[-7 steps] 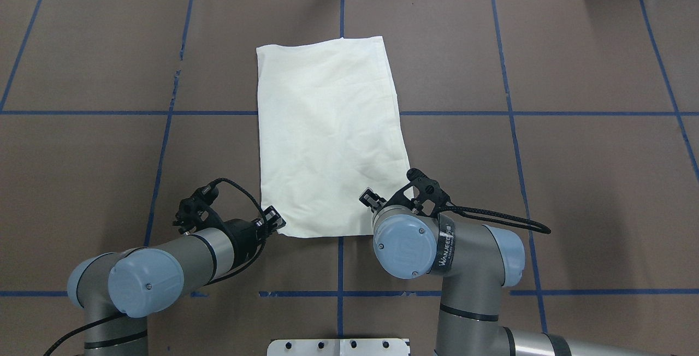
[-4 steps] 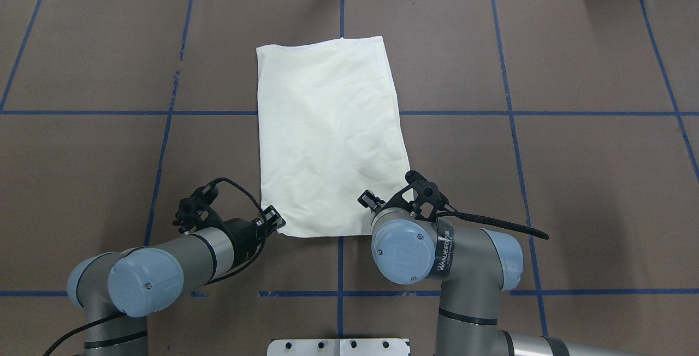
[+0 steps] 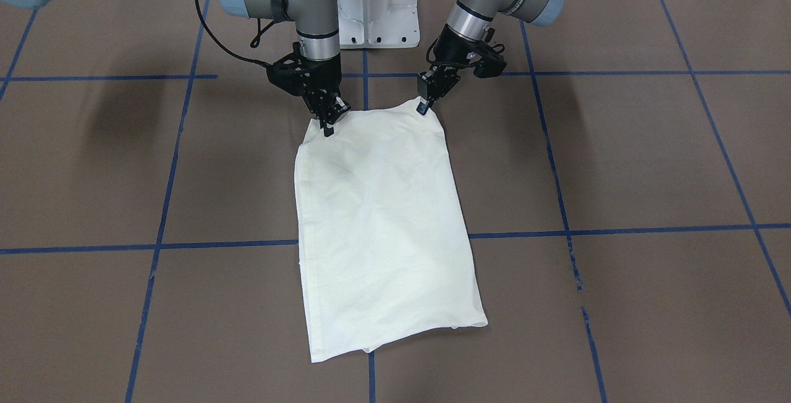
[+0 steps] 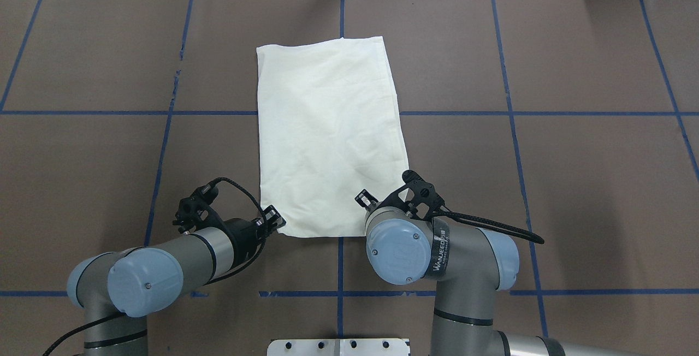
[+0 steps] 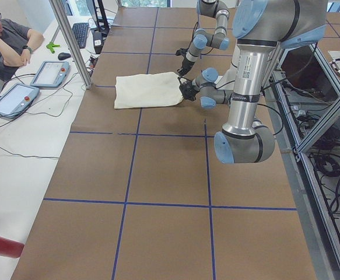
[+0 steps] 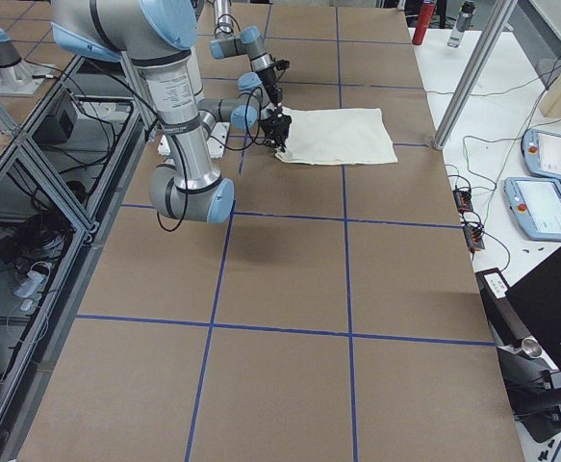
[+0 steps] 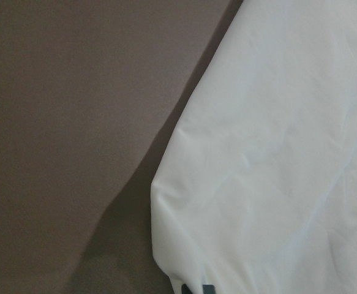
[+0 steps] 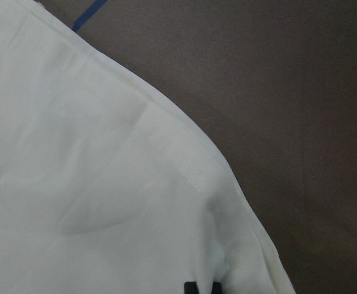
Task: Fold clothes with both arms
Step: 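Move the right gripper to the shirt's other corner nearest the robot, then grasp both near corners of the shirt and lift them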
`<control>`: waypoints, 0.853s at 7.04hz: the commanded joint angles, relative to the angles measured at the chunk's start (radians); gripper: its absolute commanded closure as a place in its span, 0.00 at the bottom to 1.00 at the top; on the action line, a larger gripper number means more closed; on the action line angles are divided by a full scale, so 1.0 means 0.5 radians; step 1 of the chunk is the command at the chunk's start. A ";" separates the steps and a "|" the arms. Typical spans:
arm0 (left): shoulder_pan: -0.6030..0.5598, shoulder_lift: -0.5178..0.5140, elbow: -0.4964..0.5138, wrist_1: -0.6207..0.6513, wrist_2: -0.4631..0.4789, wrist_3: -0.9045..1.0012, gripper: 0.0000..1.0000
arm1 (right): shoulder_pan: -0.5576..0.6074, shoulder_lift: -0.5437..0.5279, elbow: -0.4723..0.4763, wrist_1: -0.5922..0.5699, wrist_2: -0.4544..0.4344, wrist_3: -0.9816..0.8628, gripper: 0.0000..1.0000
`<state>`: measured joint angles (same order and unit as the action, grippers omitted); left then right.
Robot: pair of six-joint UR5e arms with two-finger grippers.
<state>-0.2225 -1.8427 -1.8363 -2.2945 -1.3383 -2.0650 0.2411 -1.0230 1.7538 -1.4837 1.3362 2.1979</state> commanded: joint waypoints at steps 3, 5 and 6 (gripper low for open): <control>-0.043 0.028 -0.314 0.188 -0.096 0.227 1.00 | 0.030 -0.104 0.546 -0.261 0.009 0.007 1.00; -0.043 0.028 -0.740 0.629 -0.228 0.227 1.00 | -0.159 -0.108 1.037 -0.745 0.003 0.113 1.00; -0.040 0.022 -0.934 0.844 -0.232 0.209 1.00 | -0.303 -0.102 1.309 -1.058 -0.009 0.217 1.00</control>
<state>-0.2432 -1.8296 -2.1819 -2.0038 -1.4364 -1.9544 0.1644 -1.0748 2.2487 -1.8414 1.3368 2.2527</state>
